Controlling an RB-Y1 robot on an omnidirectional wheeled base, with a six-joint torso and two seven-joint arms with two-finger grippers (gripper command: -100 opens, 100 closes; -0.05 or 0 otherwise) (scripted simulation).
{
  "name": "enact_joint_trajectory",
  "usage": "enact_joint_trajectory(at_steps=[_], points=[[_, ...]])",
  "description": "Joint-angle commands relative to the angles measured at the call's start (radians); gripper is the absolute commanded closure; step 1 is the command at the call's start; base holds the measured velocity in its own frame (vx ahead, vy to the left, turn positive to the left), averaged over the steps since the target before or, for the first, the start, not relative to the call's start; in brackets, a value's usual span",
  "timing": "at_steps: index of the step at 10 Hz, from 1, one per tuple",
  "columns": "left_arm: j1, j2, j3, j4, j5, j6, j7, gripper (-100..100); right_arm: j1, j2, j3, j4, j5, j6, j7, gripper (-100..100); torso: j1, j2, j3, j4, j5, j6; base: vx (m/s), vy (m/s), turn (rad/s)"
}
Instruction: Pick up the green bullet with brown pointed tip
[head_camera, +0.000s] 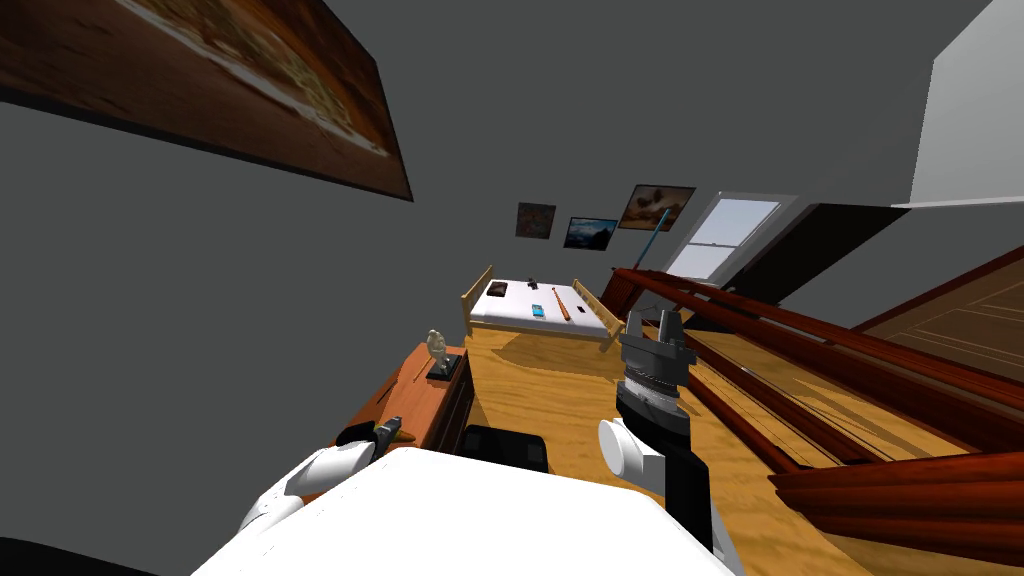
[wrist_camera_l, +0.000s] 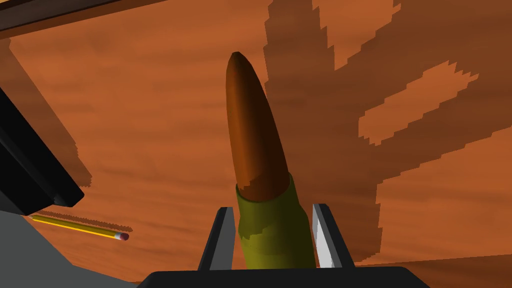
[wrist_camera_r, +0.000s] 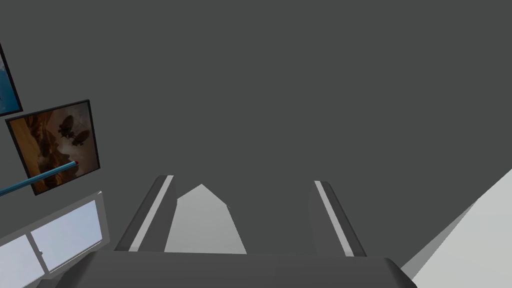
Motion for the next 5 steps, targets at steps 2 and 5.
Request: enact_joint_trajectory(at_steps=[2, 5], points=[[0.024, 0.035, 0.005, -0.052, 0.031, 0.031, -0.009, 100, 0.0, 0.0, 0.0, 0.0, 0.0, 0.0, 0.0, 0, -0.002, 0.0, 0.0, 0.0, -0.001, -0.001, 0.002, -0.043, 0.058], [0.028, 0.04, 0.007, -0.061, 0.035, 0.036, -0.01, 0, 0.0, 0.0, 0.0, 0.0, 0.0, 0.0, 0.0, 0, -0.003, 0.0, 0.0, 0.0, -0.001, 0.0, -0.001, -0.027, 0.015]])
